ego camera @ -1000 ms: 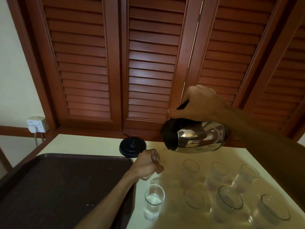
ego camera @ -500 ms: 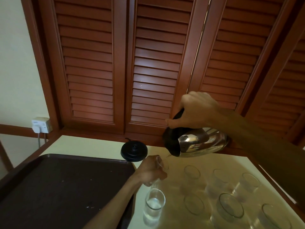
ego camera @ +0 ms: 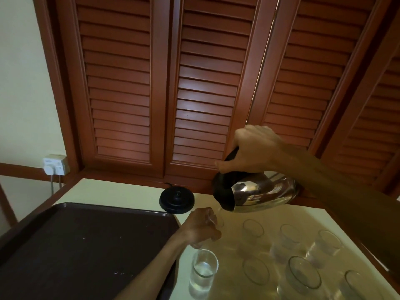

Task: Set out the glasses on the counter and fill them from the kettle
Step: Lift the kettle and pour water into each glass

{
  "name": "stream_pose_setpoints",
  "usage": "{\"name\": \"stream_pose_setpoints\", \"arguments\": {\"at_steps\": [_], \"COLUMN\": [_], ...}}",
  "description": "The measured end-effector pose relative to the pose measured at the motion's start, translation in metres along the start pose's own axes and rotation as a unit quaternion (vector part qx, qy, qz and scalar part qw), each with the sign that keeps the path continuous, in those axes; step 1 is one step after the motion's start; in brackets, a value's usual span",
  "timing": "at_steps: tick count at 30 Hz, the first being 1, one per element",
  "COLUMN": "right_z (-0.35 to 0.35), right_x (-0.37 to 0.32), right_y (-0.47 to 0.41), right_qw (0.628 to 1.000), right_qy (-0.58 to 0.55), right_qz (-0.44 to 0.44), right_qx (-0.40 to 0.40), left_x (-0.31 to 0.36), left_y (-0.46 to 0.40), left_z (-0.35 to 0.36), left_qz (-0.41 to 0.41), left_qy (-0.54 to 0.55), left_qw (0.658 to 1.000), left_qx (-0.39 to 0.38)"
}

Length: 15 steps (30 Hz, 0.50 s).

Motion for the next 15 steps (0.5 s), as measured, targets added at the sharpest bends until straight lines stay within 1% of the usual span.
{"name": "stream_pose_setpoints", "arguments": {"at_steps": [6, 15], "right_z": [0.0057, 0.0082], "right_x": [0.0018, 0.0036], "right_y": [-0.0017, -0.0045], "right_qw": [1.000, 1.000], "right_qy": [-0.002, -0.008], "right_qz": [0.004, 0.009], "right_qx": [0.002, -0.019], "left_x": [0.0007, 0.0015], "left_y": [-0.0030, -0.0027], "left_z": [0.0016, 0.0031], "left_qz": [0.012, -0.006], "left_qy": [0.003, 0.000], "left_qw": [1.000, 1.000], "left_qx": [-0.012, -0.012]}}
Point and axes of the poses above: each hand's wrist, its own y-axis away from the middle knuckle, its own z-axis out of the palm, x = y × z, the point moved 1 cm from there along -y, towards the middle knuckle, and after that the axes turned 5 degrees about -y, right-handed, at the moved point
